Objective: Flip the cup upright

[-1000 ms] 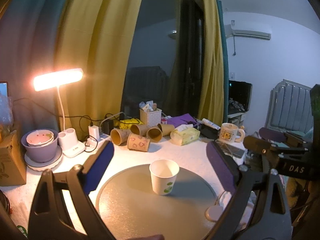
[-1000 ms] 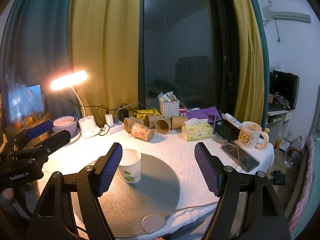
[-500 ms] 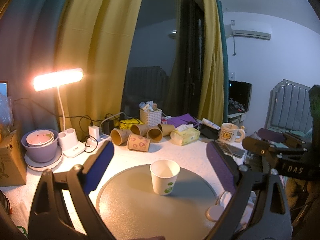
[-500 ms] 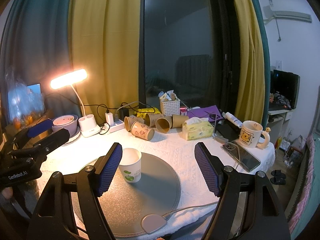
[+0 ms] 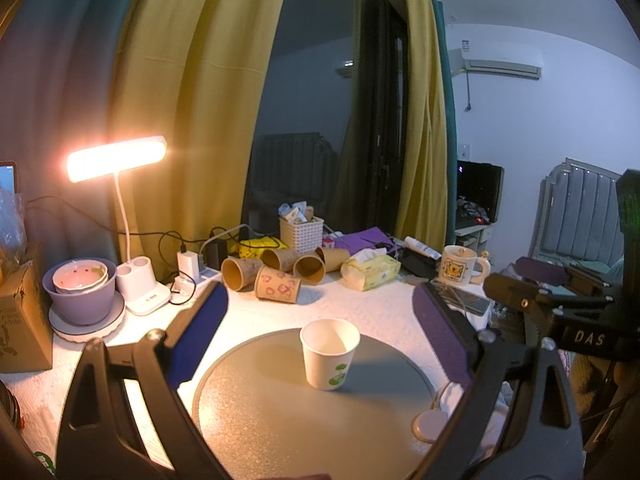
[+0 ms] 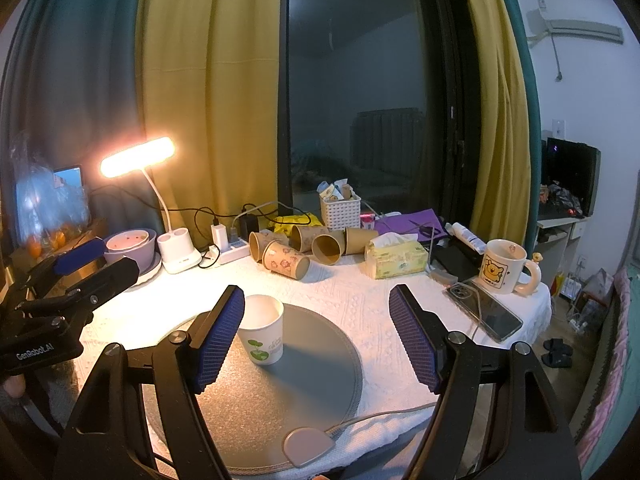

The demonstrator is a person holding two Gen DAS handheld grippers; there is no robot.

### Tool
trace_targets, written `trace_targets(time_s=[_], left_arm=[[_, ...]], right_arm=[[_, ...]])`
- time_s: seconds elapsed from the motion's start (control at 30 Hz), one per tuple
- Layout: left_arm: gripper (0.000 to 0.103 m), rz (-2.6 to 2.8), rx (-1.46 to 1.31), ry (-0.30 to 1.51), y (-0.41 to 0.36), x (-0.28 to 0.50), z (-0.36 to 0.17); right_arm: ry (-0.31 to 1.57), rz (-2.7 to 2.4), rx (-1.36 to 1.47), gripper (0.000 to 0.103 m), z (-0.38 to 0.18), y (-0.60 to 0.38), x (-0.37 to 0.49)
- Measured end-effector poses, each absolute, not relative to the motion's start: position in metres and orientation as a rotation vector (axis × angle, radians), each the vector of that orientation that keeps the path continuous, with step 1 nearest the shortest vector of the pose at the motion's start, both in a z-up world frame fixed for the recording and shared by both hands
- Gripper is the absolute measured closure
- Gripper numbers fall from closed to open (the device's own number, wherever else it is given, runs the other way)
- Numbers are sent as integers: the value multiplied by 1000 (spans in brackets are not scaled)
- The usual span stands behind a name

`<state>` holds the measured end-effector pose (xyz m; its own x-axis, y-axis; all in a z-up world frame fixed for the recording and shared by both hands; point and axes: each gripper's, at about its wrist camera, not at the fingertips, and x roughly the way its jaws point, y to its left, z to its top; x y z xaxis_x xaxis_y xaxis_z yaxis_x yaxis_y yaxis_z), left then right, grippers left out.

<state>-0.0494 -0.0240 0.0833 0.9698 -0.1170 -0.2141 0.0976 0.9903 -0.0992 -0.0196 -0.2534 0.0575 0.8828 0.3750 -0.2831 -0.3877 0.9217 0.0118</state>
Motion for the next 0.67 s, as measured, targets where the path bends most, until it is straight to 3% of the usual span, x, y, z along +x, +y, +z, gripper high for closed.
trace_targets(time_s=[0.67], left_arm=[[9,-114,-87,207,-22,-51,81]], right_arm=[[289,398,-51,25,54,-253,-23]])
